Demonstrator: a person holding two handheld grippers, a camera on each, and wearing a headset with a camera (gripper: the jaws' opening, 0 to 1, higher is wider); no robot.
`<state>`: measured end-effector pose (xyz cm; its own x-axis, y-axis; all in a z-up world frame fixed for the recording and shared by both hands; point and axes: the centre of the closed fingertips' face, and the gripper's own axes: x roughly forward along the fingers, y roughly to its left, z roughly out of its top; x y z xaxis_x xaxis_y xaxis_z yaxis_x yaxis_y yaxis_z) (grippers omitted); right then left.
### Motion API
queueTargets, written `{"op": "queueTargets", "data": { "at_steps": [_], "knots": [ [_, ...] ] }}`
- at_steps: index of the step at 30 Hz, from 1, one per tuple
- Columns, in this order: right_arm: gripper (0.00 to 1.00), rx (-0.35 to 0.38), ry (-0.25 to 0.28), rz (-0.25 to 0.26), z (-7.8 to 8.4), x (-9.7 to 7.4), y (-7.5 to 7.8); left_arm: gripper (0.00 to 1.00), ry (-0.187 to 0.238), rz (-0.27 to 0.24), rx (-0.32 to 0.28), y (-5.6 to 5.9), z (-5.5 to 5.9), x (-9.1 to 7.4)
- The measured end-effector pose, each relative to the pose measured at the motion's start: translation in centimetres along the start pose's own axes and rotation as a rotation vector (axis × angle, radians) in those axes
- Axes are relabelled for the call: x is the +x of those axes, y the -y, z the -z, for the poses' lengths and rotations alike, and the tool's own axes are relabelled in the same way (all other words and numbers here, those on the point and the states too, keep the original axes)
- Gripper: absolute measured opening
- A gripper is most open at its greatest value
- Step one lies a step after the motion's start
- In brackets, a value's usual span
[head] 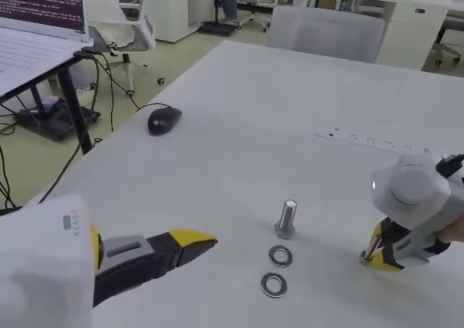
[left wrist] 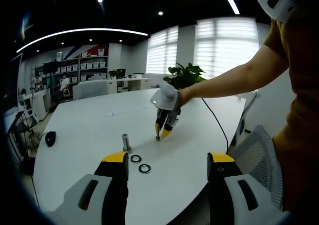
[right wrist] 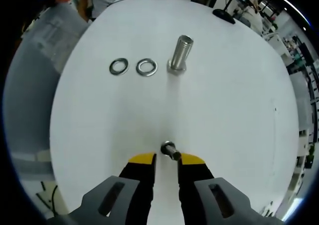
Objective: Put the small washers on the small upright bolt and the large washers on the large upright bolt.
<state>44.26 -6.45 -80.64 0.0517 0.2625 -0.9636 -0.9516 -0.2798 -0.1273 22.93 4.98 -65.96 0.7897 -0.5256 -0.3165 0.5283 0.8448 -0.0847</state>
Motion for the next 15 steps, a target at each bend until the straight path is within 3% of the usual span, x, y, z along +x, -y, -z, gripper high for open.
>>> {"op": "queueTargets", "data": {
  "at_steps": [6,12,15],
  "knots": [
    [0.18,0.023,0.009,0.025,0.7,-1.6,-0.7,0.63,0.004,0.007,0.012,0.1,-0.2,-0.1],
    [0.18,0.027,0.026,0.038,0.6,-2.3,-2.7,0.63,0.010,0.024,0.029,0.6,-0.4,-0.2],
    [0.18,0.020,0.042,0.031,-0.2,-2.5,-4.2,0.63,0.011,0.029,0.041,0.9,-0.5,-0.4]
  ]
}}
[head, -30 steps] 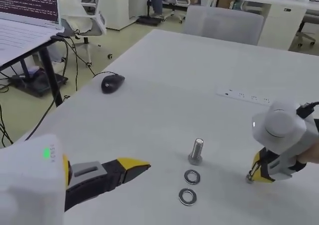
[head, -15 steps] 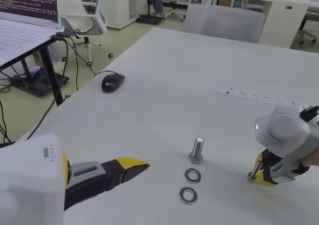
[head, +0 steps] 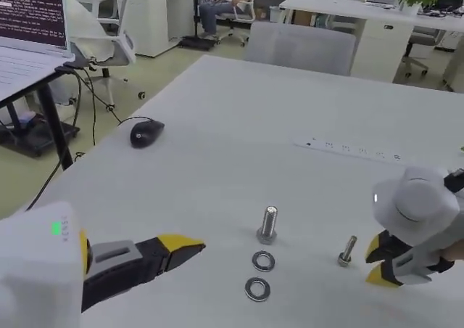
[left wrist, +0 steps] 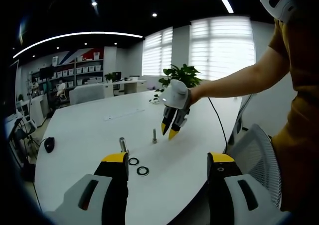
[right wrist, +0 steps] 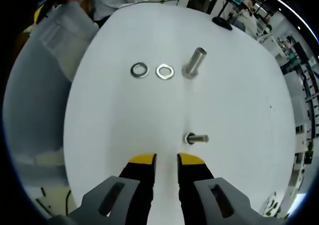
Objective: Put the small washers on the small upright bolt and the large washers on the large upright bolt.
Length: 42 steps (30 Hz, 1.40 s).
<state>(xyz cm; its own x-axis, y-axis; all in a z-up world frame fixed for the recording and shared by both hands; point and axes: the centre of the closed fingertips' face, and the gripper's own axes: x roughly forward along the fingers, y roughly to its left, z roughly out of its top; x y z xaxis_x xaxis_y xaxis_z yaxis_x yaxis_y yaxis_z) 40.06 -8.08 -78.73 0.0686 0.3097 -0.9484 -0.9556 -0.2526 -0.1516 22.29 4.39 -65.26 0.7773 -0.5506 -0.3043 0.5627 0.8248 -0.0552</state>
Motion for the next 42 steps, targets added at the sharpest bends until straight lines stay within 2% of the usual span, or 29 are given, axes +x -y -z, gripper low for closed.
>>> {"op": "queueTargets", "data": {
  "at_steps": [6,9,12,17,21,28,32,36,42],
  "knots": [
    [0.18,-0.014,0.049,-0.033,-2.7,0.0,-2.1,0.64,0.011,0.002,0.012,0.4,-0.3,-0.4],
    [0.18,-0.003,0.101,-0.053,-4.8,0.1,-2.8,0.64,0.017,0.002,0.011,0.5,-0.4,-0.7],
    [0.19,-0.019,0.113,-0.060,-6.3,0.4,-3.0,0.64,0.018,-0.003,0.018,0.5,-0.4,-1.1],
    [0.23,-0.060,0.120,-0.103,-8.9,1.8,-3.9,0.64,0.038,-0.021,0.017,0.2,-0.9,-1.5],
    [0.24,-0.091,0.119,-0.138,-10.6,3.1,-4.5,0.64,0.031,-0.027,0.029,0.0,-1.0,-1.6],
    [0.29,-0.117,0.115,-0.183,-12.5,4.7,-4.6,0.64,0.033,-0.042,0.021,-0.6,-0.7,-1.8],
    [0.32,-0.116,0.118,-0.182,-13.1,5.4,-4.3,0.64,0.029,-0.052,0.007,-0.9,-0.1,-1.8],
    [0.34,-0.123,0.102,-0.202,-13.4,6.3,-4.6,0.64,0.016,-0.064,-0.002,-1.3,0.5,-1.8],
    [0.34,-0.127,0.084,-0.205,-13.3,7.0,-4.4,0.64,0.009,-0.072,-0.013,-1.8,0.8,-1.7]
  ]
}}
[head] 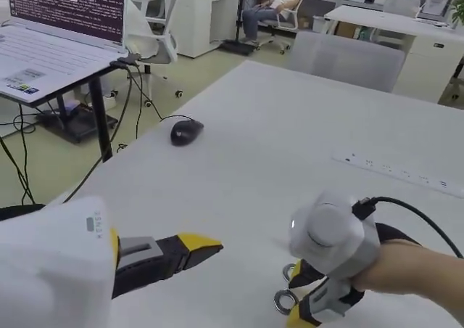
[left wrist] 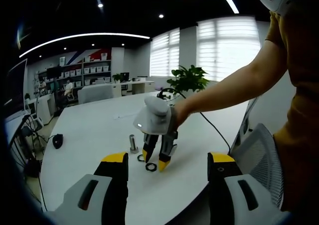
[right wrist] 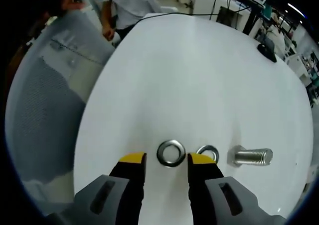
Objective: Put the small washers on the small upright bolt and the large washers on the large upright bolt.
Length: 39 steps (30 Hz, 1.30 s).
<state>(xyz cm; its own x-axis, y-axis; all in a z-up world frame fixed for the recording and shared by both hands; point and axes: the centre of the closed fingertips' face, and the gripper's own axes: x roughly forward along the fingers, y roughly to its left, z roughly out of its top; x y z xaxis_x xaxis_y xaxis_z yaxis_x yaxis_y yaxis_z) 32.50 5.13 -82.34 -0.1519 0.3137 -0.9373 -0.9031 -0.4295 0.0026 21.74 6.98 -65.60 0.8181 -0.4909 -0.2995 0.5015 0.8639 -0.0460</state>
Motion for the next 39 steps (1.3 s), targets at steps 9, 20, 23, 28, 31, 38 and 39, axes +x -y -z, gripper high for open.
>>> {"op": "queueTargets", "data": {
  "at_steps": [9,20,23,28,31,38,39],
  "knots": [
    [0.33,-0.017,-0.005,0.003,0.1,0.1,0.2,0.64,0.003,0.005,-0.005,0.0,-0.2,0.6],
    [0.25,-0.031,-0.001,0.001,0.1,0.2,0.1,0.64,0.002,0.003,-0.009,0.1,-0.1,0.8],
    [0.25,-0.035,-0.006,0.003,0.1,0.1,0.2,0.64,0.006,-0.001,-0.008,0.1,-0.2,0.8],
    [0.23,-0.035,-0.007,0.016,0.1,0.1,0.2,0.64,0.000,0.000,-0.004,0.1,-0.1,0.7],
    [0.22,-0.026,-0.006,0.019,0.1,0.0,0.2,0.64,-0.003,0.002,-0.005,0.1,-0.1,0.8],
    [0.22,-0.018,-0.002,0.021,0.5,-0.7,-0.3,0.64,0.002,0.013,0.003,0.4,-0.4,1.0],
    [0.22,-0.014,0.000,0.026,0.6,-1.0,-0.2,0.64,-0.002,0.013,0.002,0.4,-0.4,1.0]
  ]
}}
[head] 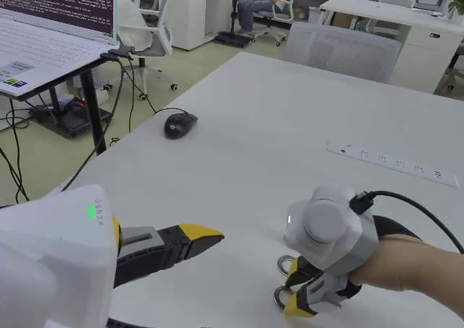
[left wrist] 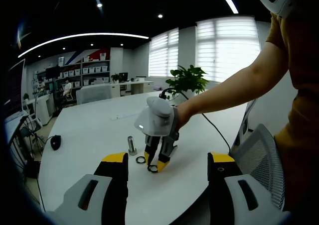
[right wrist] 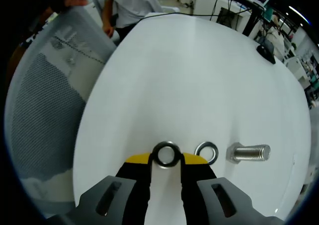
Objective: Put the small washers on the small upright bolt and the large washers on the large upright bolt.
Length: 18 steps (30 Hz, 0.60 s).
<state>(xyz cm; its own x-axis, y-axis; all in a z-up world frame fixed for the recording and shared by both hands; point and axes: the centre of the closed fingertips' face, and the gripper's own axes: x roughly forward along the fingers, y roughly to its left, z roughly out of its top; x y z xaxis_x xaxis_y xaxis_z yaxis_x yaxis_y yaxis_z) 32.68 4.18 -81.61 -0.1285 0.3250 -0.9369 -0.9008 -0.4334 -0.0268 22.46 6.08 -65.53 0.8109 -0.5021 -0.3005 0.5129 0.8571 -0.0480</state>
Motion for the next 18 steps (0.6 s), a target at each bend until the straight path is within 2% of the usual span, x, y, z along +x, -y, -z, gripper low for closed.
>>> {"op": "queueTargets", "data": {
  "at_steps": [3,9,18],
  "knots": [
    [0.22,0.019,0.010,0.016,0.2,-1.1,0.2,0.64,-0.006,0.001,0.007,0.0,0.1,0.0],
    [0.22,0.043,-0.004,0.051,1.8,-2.9,1.2,0.64,-0.001,0.011,0.013,0.5,0.0,0.0],
    [0.22,0.059,-0.015,0.108,3.0,-5.4,2.4,0.64,-0.013,0.032,0.029,1.0,0.1,0.1]
  ]
}}
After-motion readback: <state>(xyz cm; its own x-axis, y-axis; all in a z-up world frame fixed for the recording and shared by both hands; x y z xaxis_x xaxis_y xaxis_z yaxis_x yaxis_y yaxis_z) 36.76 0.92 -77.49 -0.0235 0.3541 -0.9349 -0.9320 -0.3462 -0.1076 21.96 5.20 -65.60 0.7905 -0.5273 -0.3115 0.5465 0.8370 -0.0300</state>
